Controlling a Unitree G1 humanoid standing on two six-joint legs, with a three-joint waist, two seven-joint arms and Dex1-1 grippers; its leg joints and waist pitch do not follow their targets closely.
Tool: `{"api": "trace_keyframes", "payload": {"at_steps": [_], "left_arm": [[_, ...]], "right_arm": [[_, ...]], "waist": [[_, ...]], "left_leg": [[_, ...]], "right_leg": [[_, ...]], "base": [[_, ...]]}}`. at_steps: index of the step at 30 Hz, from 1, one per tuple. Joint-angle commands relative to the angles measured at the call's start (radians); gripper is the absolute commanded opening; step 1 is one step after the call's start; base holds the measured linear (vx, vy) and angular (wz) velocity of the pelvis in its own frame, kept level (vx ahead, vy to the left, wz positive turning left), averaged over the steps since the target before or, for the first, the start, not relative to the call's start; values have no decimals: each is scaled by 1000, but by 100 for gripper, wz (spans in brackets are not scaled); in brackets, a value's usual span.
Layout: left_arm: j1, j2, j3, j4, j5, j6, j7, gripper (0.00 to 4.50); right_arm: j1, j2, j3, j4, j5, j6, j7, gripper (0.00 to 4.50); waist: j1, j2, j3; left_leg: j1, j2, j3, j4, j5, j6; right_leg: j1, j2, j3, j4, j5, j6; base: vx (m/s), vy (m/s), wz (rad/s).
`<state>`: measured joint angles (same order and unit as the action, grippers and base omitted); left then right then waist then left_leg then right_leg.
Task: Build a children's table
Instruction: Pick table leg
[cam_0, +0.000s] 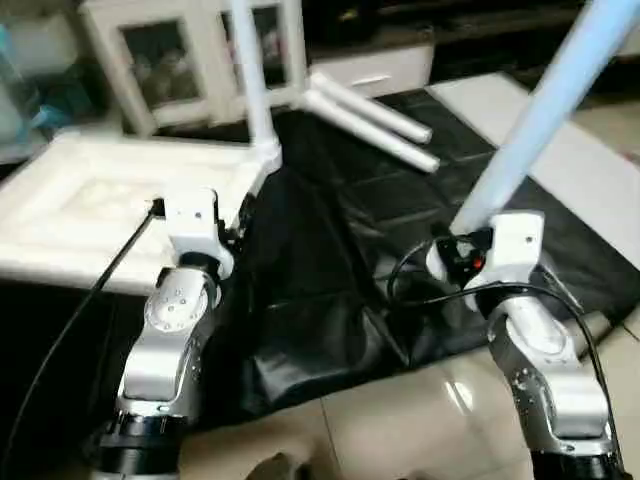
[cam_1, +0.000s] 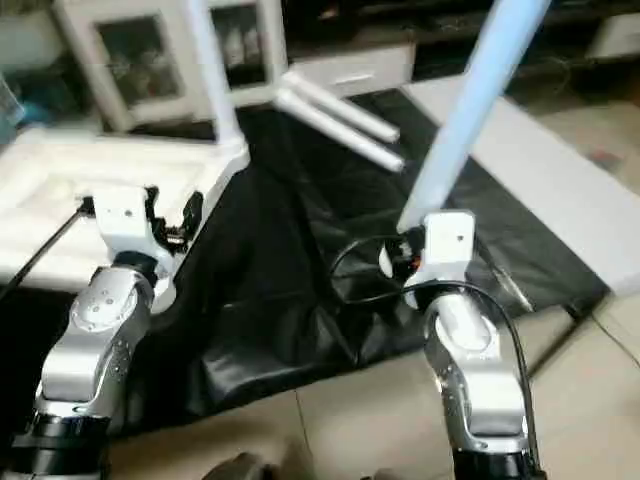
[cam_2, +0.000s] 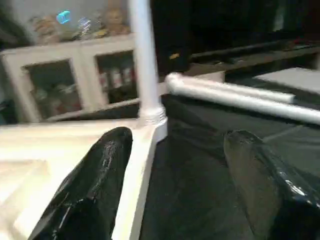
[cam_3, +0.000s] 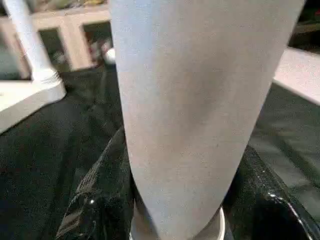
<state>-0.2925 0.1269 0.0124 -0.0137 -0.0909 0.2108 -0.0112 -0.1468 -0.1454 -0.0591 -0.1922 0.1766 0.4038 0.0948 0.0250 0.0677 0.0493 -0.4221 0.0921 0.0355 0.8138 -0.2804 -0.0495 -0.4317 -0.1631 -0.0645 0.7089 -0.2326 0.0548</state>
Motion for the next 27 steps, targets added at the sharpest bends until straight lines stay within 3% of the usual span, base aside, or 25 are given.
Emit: {"api": "trace_keyframes", "payload": {"at_steps": [1,2,3,4,5,6,7,8,9,10,11,12,13,14,15,16,17,18,19,20,21,22,24,25,27], "left_arm": [[4,5,8,11,24,-19,25,335],[5,1,7,9,27,-20,26,335],[7,-3,7,7,30,-24,27,335],[9,-7,9,6,31,-26,26,335],[12,-8,8,4,38,-29,30,335],[13,-9,7,4,41,-33,32,335],[13,-11,6,6,40,-36,33,335],[12,-7,2,5,46,-31,32,335],[10,-4,-1,5,51,-27,32,335],[7,-1,-10,3,76,-19,50,335],[7,-1,-12,3,83,-18,54,335],[4,1,-24,2,114,-8,70,335],[4,2,-29,1,127,-4,73,335],[4,3,-31,1,133,-1,73,335],[4,-1,-28,1,128,-3,74,335],[6,-15,-15,2,113,-12,78,335],[5,-16,-14,1,122,-14,88,335],[5,-15,-14,0,131,-14,95,335],[4,-12,-16,1,124,-12,80,335],[2,-8,-17,0,114,-11,65,335],[2,-7,-18,-1,106,-10,53,335],[-1,-8,-17,-3,99,-13,47,335],[-6,-14,-17,-4,97,-14,39,335],[-9,-16,-18,-4,97,-14,36,335],[-14,-20,-18,-3,94,-14,32,335]], "right_arm": [[-31,0,12,7,-6,-14,13,188],[-37,-1,10,14,-6,-17,16,188],[-44,-2,10,20,-6,-19,17,188],[-54,-4,13,28,-8,-22,22,188],[-64,-8,17,32,-8,-21,28,188],[-70,-9,17,33,-7,-18,31,188],[-72,-10,17,31,-5,-15,32,188],[-73,-11,19,28,-3,-13,37,188],[-74,-13,20,27,-1,-11,41,188],[-72,-15,23,25,0,-12,46,188],[-72,-15,23,25,0,-12,47,188],[-70,-17,24,25,-2,-12,52,188],[-70,-18,23,25,-3,-11,54,188],[-70,-20,23,25,-3,-11,55,188],[-69,-21,22,26,-4,-10,55,188],[-69,-26,18,30,-4,-6,54,188],[-69,-29,15,34,-2,-7,55,188],[-69,-32,14,36,-1,-8,56,188],[-71,-35,9,39,1,-8,56,188],[-72,-37,4,43,3,-9,57,188],[-74,-38,1,44,5,-9,58,188],[-76,-38,-2,47,4,-9,60,188],[-78,-38,-3,50,4,-10,61,188],[-78,-39,-1,50,3,-10,61,188],[-77,-39,-1,50,3,-9,58,188]], "waist": [[10,-21,-53],[-4,2,-49],[-74,37,-55],[-91,42,-52],[-86,38,-45],[-89,15,-49],[-73,4,-45],[-71,-23,-53],[-14,-64,-59],[-6,-50,-61],[-4,-37,-50],[-23,-16,-44],[-36,20,-45],[-51,35,-59],[-57,43,-54],[-52,48,-56],[-44,43,-58],[-39,33,-63],[-27,6,-61],[-22,-16,-66],[5,-56,-61],[43,-65,-68],[51,-48,-62],[40,-31,-66],[22,-19,-59]], "left_leg": [[8,38,19,-152,-36,94],[26,37,19,-208,-56,177],[100,70,-2,-265,-146,292],[107,89,-23,-292,-149,379],[109,97,-19,-299,-137,412],[124,115,-17,-294,-123,448],[116,128,-10,-316,-166,405],[114,126,-5,-312,-200,361],[52,72,47,-185,-249,172],[-15,81,-22,-33,-92,48],[-5,89,-37,-58,-34,-7],[11,81,-16,-201,-84,-97],[79,162,-57,-267,-299,-147],[96,226,-85,-304,-350,-184],[86,255,-101,-336,-363,-208],[69,260,-82,-354,-373,-161],[70,253,-68,-351,-396,-131],[79,230,-52,-345,-424,-47],[73,190,-22,-341,-460,6],[66,151,1,-313,-454,2],[33,70,62,-233,-310,-1],[19,86,58,-202,-74,38],[15,108,62,-256,-19,26],[33,123,60,-279,-138,-10],[49,128,49,-299,-403,-62]], "right_leg": [[99,-57,41,-203,-571,-210],[57,20,10,-164,-542,-180],[4,117,-37,-42,-348,-156],[10,117,-51,37,-191,-134],[4,112,-55,39,-167,-128],[-1,99,-56,31,-126,-112],[21,75,-42,14,-118,-84],[36,50,-14,-16,-112,-70],[76,-138,127,-168,-236,-109],[124,-240,192,-203,-332,-200],[116,-185,127,-187,-354,-224],[93,13,5,-133,-367,-227],[46,95,-3,-100,-210,-179],[38,91,5,-49,-104,-160],[32,95,3,-7,-60,-134],[27,102,-8,27,-54,-82],[26,102,-10,27,-58,-77],[36,91,-2,3,-49,-76],[54,60,27,-54,-56,-77],[65,36,50,-100,-86,-79],[76,-42,87,-190,-342,-88],[89,-81,113,-205,-529,-38],[79,-21,72,-185,-487,-73],[71,14,54,-165,-402,-106],[74,26,45,-161,-398,-123]], "base": [[-124,301,11],[-124,301,11],[-103,307,15],[-95,315,5],[-95,315,5],[-102,260,-1],[-106,201,-6],[-106,201,-6],[-120,234,10],[-106,251,-6],[-106,251,-6],[-74,227,-19],[-115,186,26],[-115,186,26],[-134,148,26],[-94,110,12],[-94,110,12],[-79,21,17],[-62,-58,8],[-62,-58,8],[-51,-48,-6],[-58,-4,-13],[-57,-1,-11],[0,0,0],[0,0,0]]}}
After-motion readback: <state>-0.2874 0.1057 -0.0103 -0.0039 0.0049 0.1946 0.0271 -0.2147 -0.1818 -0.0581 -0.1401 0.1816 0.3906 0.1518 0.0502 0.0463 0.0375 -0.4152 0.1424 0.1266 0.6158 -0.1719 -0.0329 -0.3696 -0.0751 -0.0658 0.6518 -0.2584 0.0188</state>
